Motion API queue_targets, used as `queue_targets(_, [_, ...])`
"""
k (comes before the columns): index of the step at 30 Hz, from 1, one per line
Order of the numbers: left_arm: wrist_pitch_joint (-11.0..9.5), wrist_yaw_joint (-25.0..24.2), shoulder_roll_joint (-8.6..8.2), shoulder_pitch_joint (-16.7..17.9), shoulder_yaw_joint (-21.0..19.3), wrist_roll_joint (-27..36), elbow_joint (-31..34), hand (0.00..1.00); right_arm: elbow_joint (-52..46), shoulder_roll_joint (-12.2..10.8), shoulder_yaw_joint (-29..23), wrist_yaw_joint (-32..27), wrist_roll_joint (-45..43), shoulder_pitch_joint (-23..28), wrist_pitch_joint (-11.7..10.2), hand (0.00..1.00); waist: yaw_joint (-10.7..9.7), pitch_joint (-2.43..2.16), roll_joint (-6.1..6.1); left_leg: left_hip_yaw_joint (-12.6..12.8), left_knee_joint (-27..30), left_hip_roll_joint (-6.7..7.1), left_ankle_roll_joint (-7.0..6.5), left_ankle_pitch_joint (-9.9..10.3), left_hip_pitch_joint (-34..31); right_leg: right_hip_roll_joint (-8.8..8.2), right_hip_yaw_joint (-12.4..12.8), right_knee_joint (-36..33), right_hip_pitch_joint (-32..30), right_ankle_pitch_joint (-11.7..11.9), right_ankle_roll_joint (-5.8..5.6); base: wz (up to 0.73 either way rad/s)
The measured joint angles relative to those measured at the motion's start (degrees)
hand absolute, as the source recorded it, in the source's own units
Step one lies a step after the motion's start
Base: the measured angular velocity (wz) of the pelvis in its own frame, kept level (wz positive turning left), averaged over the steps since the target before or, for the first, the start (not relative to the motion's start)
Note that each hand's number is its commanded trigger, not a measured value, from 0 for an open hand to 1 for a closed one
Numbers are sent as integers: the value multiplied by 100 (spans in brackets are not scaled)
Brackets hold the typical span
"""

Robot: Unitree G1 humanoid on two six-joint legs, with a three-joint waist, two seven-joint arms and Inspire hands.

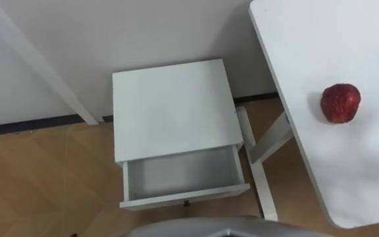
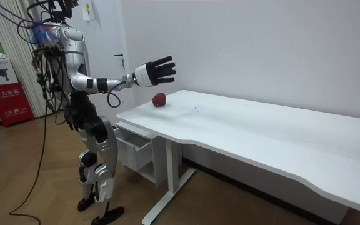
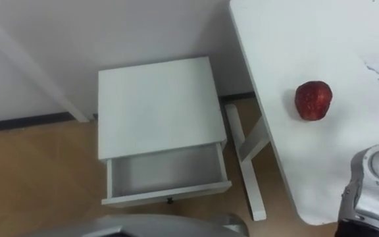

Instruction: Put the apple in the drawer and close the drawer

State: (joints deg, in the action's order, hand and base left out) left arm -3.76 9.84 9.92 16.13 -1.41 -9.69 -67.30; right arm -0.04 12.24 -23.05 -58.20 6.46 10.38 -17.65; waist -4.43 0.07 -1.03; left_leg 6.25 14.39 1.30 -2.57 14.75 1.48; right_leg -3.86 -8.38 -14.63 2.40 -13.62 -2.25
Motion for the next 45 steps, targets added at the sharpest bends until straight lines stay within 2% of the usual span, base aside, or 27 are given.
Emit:
queue_targets(4, [0, -78, 10, -8, 95, 8, 7, 0, -44, 107, 431, 548, -5, -1, 25, 0, 13, 6, -17, 2, 1, 0, 0, 0, 28, -3, -5, -4, 52, 1, 1, 0])
queue_targets(6, [0, -176, 12, -41, 104, 4, -3, 0, -121, 158, 617, 1006, -7, -1, 28, 0, 28, 7, -19, 3, -2, -5, 0, 0, 28, -1, -7, -1, 56, 3, 5, 0])
queue_targets(11, [13, -344, 15, -5, 101, -8, 0, 0, -43, 169, 744, 1875, -2, 0, 37, 0, 51, 8, -22, 3, 15, -25, 1, -1, 36, 6, -63, 51, 110, 19, 27, 2])
queue_targets(13, [19, -376, 25, -3, 99, -8, 18, 0, 105, 168, 892, 2185, -2, 4, 54, 0, 48, 23, -26, 4, 3, -52, 4, -2, 79, 17, -106, 128, 185, 51, 37, 2])
queue_targets(17, [17, -388, 27, -16, 94, -8, 110, 0, 440, 157, 1241, 2908, -5, 43, 262, 0, 55, 24, -15, 4, -69, -59, 7, -3, 108, 23, -115, 198, 229, 60, 37, 0])
queue_targets(21, [12, -392, 37, -14, 93, -51, 203, 0, 501, 156, 1374, 3397, -24, 155, 285, 0, 108, 19, -12, 10, -76, -47, 7, -3, 112, 23, -115, 201, 226, 62, 34, 0])
queue_targets(23, [6, -393, 38, -14, 93, -100, 211, 0, 507, 156, 1389, 3515, -48, 158, 285, 0, 117, 3, -6, 13, -76, -46, 7, -3, 115, 24, -115, 206, 227, 62, 34, 0])
queue_targets(27, [6, -391, 46, -15, 99, -117, 206, 0, 792, 155, 1394, 3761, -359, 158, 290, 0, 114, -17, -94, 0, -77, -45, 8, -3, 130, 31, -110, 213, 252, 62, 35, 1])
queue_targets(29, [7, -391, 45, -15, 105, -117, 196, 0, 862, 152, 1398, 3869, -485, 161, 368, 0, 131, -15, -114, 1, -80, -47, 8, -3, 137, 31, -98, 214, 253, 62, 35, 0])
queue_targets(37, [7, -383, 62, -30, 37, -119, 190, 0, 1066, 107, 1395, 4217, -1205, 357, 458, 0, 129, 17, -47, 39, -71, -54, 7, -3, 118, 26, -35, 216, 225, 63, 34, -2])
queue_targets(40, [8, -383, 62, -34, 35, -119, 191, 0, 1092, 104, 1400, 4296, -1275, 455, 466, 0, 139, 12, -8, 60, -65, -58, 7, -3, 125, 26, -31, 206, 225, 63, 34, -1])
queue_targets(45, [26, -384, 68, -22, -65, -113, 173, 0, 1468, 101, 1405, 4572, -1244, 661, 466, 0, 118, -4, -20, 60, -80, -59, 7, -3, 170, 29, -31, 203, 260, 66, 33, 0])
